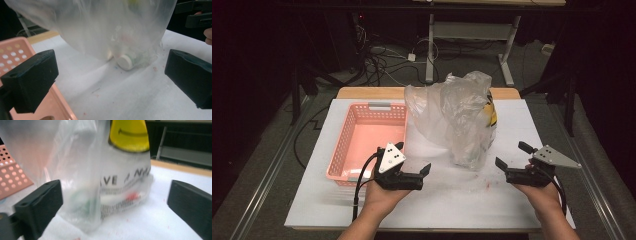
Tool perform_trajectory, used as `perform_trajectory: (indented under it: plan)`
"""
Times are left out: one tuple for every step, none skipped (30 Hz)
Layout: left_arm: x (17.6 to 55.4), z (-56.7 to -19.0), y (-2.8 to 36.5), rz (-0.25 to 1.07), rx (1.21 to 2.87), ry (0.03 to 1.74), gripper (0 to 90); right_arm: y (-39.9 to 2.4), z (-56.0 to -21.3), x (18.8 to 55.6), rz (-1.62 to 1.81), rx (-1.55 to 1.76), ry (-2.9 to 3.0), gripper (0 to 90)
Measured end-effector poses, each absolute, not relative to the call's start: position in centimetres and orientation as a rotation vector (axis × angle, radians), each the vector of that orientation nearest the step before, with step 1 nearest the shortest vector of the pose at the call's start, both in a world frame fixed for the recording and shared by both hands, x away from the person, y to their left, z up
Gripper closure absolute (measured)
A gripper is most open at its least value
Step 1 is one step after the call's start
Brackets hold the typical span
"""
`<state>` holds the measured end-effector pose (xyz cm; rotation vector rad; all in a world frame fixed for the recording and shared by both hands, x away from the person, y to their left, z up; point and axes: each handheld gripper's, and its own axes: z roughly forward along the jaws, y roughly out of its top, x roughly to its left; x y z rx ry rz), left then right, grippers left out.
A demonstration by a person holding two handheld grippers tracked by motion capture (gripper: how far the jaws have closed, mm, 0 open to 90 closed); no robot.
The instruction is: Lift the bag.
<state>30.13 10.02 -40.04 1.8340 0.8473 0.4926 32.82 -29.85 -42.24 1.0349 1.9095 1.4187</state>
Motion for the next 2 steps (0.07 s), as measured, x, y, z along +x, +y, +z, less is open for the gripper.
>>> perform_trajectory:
  plan:
    - [30.12,-40.27,10.07,0.490,1.841,0.848,0.0,-29.85,-42.49,32.72,1.419,1.036,1.916,0.0]
    - [30.10,-40.49,10.06,0.485,1.843,0.852,0.0,-29.81,-42.70,32.62,1.415,1.032,1.920,0.0]
